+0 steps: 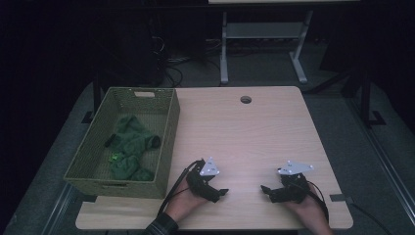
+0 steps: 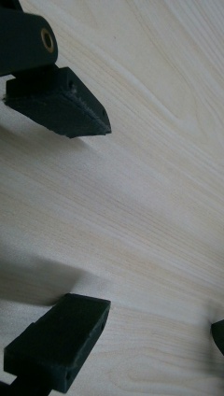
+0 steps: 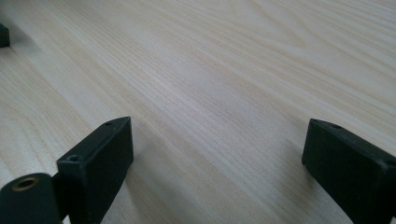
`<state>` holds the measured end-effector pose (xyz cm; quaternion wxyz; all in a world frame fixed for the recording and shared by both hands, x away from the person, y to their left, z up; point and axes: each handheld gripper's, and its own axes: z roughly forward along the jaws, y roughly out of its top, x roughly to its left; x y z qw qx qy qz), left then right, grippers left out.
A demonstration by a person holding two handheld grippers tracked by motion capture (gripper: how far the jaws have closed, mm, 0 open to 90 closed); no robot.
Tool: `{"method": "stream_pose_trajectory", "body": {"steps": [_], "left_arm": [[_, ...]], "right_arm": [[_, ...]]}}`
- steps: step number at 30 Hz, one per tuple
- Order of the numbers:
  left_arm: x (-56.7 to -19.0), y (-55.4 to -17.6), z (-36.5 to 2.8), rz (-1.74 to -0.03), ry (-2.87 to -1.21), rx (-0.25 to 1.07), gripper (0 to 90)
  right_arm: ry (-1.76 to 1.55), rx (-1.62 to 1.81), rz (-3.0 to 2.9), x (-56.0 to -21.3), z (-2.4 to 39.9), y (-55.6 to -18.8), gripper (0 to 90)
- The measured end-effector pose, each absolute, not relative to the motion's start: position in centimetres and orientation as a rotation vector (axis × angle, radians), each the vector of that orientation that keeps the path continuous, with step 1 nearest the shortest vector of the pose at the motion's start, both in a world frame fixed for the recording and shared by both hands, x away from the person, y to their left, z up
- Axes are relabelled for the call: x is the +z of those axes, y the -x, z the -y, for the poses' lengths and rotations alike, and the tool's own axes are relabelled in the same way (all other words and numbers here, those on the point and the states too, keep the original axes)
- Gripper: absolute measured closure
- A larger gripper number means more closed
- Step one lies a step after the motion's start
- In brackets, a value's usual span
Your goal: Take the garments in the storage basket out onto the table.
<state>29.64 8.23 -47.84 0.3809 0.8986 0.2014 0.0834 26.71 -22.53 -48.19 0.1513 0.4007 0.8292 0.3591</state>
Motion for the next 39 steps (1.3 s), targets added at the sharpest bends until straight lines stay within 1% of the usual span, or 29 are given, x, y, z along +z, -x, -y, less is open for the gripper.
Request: {"method": "stream_pose_trajectory", "body": {"steps": [13,23,29,36,39], "left_arm": [[-47.8,-29.9,-8.5,-0.491,-2.301,0.205,13.2],[-47.4,-30.2,-9.0,-0.509,-2.284,0.221,13.4],[-46.7,-30.4,-9.2,-0.521,-2.268,0.201,13.5],[-45.7,-30.7,-9.9,-0.536,-2.245,0.233,13.6],[-45.4,-30.8,-10.1,-0.548,-2.232,0.228,13.6]], "right_arm": [[-1.155,1.031,-2.382,-48.2,22.5,-26.7,8.3],[-1.158,1.034,-2.379,-48.2,22.5,-26.7,8.3],[-1.159,1.035,-2.380,-48.2,22.5,-26.7,8.3],[-1.156,1.035,-2.380,-48.2,22.5,-26.7,8.3],[-1.156,1.035,-2.381,-48.2,22.5,-26.7,8.3]]}}
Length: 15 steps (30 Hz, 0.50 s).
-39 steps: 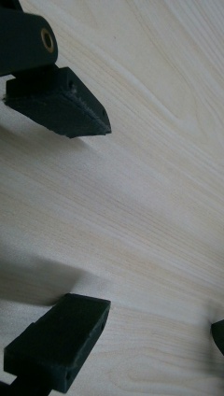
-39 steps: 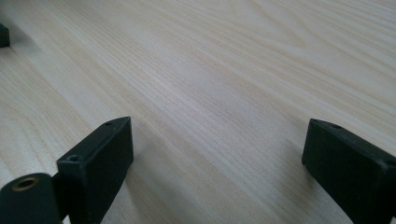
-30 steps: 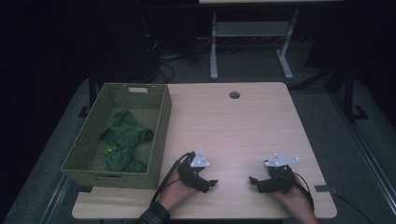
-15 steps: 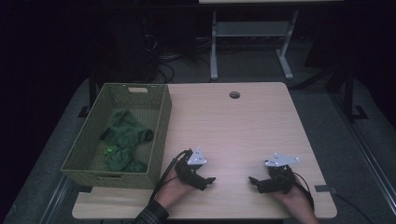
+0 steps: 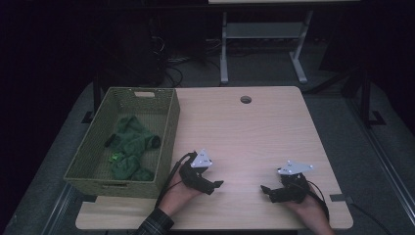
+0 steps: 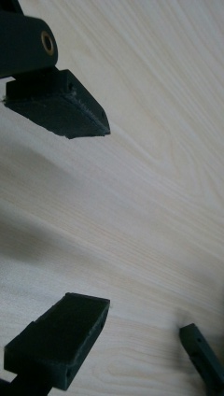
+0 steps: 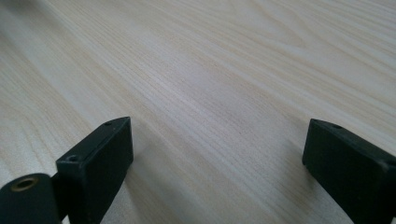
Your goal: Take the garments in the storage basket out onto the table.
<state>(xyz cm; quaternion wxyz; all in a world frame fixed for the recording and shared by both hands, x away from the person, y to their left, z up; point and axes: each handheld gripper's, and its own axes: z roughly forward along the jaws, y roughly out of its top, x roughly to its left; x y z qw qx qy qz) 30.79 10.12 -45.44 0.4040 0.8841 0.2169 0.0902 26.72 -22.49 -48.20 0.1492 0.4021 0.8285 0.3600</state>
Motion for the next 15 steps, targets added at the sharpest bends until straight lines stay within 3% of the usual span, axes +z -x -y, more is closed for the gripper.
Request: {"method": "stream_pose_trajectory", "body": {"steps": [15], "left_arm": [[-43.8,-31.1,-10.7,-0.577,-2.216,0.254,13.6]], "right_arm": [[-1.149,1.036,-2.384,-48.2,22.5,-26.8,8.1]]}}
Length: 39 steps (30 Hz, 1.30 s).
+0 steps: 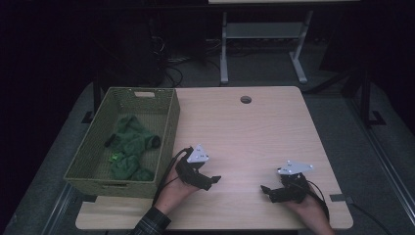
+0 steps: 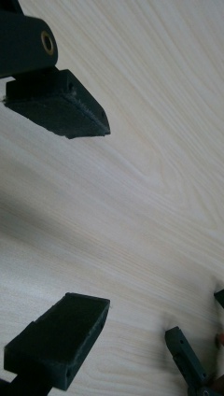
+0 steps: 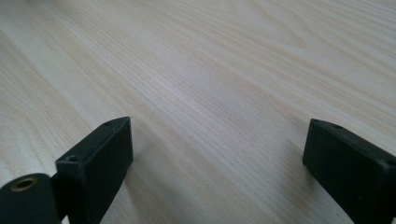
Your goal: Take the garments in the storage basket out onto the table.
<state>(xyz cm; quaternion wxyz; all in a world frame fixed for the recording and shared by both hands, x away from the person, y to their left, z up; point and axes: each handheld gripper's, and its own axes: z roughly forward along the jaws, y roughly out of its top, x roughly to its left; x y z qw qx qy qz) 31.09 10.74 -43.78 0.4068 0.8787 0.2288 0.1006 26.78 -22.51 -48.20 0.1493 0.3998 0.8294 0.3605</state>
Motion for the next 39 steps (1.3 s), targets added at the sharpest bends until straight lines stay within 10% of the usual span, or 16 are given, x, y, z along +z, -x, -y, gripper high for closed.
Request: {"method": "stream_pose_trajectory", "body": {"steps": [39], "left_arm": [[-37.7,-32.0,-11.2,-0.522,-2.184,0.256,13.8]], "right_arm": [[-1.144,1.033,-2.385,-48.2,22.5,-26.8,7.9]]}}
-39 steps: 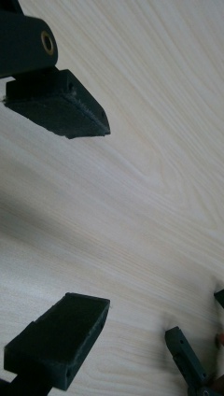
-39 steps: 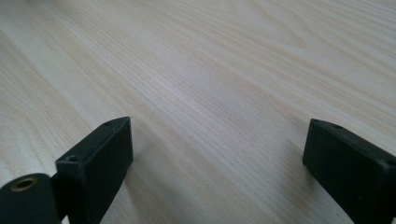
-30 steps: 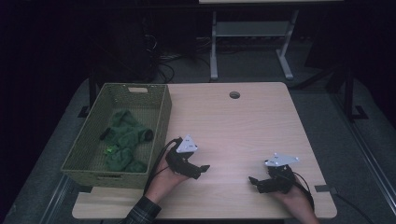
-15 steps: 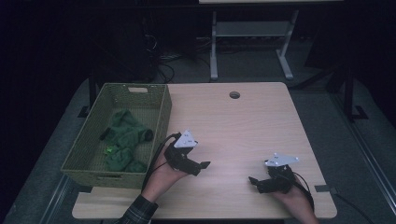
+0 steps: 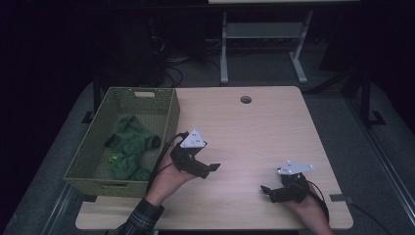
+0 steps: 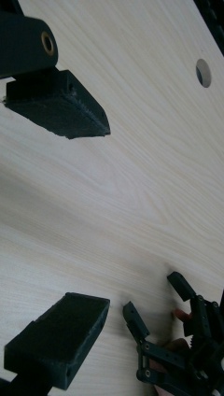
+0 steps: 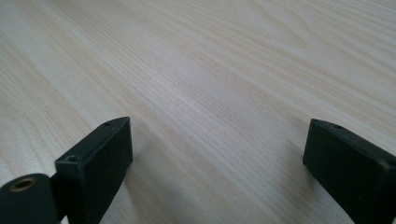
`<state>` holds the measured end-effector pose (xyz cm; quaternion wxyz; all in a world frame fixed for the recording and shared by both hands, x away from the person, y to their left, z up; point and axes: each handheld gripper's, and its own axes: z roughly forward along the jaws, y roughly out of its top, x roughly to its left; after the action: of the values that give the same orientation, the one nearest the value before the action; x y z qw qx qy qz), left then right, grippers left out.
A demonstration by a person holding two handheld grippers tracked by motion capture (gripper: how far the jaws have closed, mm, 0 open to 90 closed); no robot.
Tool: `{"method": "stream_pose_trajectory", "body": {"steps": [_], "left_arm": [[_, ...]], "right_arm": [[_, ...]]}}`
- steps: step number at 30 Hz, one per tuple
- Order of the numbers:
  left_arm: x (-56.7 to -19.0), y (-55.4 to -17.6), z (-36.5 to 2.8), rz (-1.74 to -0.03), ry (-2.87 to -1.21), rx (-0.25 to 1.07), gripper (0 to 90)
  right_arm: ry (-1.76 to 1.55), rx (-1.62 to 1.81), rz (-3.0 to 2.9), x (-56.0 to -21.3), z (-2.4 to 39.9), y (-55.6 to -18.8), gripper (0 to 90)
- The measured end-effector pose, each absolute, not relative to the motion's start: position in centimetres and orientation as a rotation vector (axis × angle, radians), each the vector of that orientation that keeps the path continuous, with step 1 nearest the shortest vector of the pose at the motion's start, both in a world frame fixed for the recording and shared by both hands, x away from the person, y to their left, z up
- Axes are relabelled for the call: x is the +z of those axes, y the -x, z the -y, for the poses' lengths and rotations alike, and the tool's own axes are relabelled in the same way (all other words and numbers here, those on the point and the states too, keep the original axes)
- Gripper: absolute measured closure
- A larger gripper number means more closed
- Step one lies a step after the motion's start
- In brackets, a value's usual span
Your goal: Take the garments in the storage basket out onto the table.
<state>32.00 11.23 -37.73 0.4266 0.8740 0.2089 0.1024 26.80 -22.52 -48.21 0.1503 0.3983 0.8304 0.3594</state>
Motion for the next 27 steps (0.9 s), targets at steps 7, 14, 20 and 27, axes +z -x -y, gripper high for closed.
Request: {"method": "stream_pose_trajectory", "body": {"steps": [7,14,20,27], "left_arm": [[-36.2,-32.9,-11.7,-0.484,-2.192,0.255,13.9],[-34.9,-34.0,-12.3,-0.475,-2.181,0.250,13.9],[-34.5,-34.6,-13.2,-0.489,-2.187,0.260,14.4],[-34.4,-34.7,-14.4,-0.516,-2.197,0.260,14.4]], "right_arm": [[-1.159,1.032,-2.378,-48.2,22.5,-26.8,7.9],[-1.166,1.029,-2.375,-48.2,22.5,-26.8,7.9],[-1.166,1.028,-2.375,-48.2,22.5,-26.8,7.9],[-1.157,1.030,-2.375,-48.2,22.5,-26.8,7.9]]}}
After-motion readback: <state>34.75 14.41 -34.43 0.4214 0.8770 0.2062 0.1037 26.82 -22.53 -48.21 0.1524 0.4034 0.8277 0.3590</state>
